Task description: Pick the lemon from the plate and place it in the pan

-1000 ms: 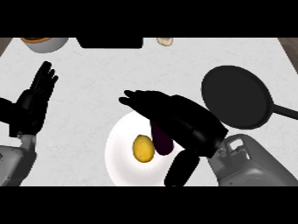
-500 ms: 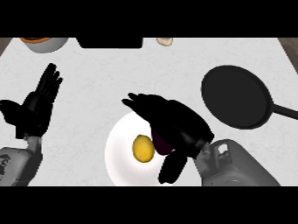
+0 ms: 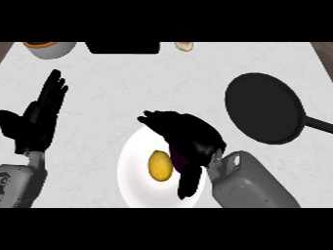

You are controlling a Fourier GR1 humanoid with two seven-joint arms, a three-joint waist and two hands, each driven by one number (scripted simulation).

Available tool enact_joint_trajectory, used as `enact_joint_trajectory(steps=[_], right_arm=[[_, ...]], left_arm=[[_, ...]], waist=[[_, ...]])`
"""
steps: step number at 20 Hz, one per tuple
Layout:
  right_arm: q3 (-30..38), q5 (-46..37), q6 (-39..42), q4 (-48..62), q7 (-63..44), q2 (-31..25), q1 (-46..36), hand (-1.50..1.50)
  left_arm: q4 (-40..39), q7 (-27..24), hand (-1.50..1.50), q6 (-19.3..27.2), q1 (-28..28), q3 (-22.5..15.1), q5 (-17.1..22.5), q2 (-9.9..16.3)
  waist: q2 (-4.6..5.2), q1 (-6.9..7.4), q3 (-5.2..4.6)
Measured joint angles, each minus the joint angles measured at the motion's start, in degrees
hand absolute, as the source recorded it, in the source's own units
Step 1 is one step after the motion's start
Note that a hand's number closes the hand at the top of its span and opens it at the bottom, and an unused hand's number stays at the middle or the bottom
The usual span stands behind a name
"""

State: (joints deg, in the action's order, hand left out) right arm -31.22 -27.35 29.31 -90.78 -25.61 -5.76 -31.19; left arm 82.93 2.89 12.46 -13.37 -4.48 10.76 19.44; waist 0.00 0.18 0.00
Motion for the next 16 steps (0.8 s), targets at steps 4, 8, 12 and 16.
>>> enact_joint_trajectory(steps=[4,8,12,16], right_arm=[[-1.23,-3.36,0.59,2.09,1.86,1.98,1.07,-1.50],[-2.58,-6.18,0.73,3.72,1.74,4.09,1.38,-1.50],[-3.82,-9.43,1.35,6.81,1.96,4.42,0.32,-1.50],[-3.81,-12.83,2.83,8.96,2.38,3.79,-0.66,-1.50]], left_arm=[[0.48,-0.23,0.00,-1.08,0.67,0.84,-0.99,-0.76],[-0.99,-1.44,0.00,-2.49,0.36,2.71,-1.65,-1.20],[-0.93,-0.92,0.00,-2.37,-0.11,2.83,-2.69,-2.27],[-2.24,-1.94,0.00,-3.26,-0.30,3.55,-3.27,-2.72]], waist=[[0.00,0.01,-0.01],[-0.01,0.00,-0.01],[0.00,0.01,-0.01],[0.02,-0.04,-0.01]])
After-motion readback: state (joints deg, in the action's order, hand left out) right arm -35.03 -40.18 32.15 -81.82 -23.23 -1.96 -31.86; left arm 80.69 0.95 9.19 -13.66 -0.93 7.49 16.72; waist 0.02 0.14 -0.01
